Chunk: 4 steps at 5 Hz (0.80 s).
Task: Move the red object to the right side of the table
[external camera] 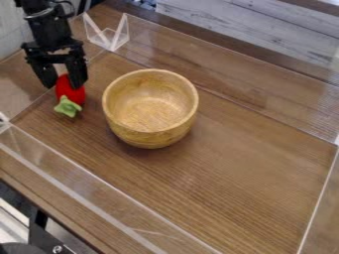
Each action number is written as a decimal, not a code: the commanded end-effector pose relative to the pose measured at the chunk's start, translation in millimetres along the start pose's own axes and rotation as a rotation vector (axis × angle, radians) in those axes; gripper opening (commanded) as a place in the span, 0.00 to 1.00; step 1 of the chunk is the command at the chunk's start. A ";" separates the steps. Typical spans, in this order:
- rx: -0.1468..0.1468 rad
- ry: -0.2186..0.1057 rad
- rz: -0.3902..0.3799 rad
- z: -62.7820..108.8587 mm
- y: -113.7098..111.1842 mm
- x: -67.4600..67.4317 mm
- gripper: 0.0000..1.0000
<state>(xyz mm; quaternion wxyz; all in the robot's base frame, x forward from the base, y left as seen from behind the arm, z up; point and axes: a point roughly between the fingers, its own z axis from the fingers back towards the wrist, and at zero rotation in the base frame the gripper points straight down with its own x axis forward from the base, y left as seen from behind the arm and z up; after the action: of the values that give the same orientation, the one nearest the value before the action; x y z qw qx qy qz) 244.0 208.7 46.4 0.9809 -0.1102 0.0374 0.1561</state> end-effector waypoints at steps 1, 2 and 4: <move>0.019 -0.043 0.004 15.7 2.9 7.5 1.00; 0.014 -0.029 0.004 4.2 -2.0 11.3 1.00; 0.007 -0.023 0.019 -8.9 -19.2 12.6 0.00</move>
<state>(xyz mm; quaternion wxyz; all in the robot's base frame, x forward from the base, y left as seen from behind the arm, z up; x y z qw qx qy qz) 256.5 190.9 22.6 0.9765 -0.1200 0.0517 0.1715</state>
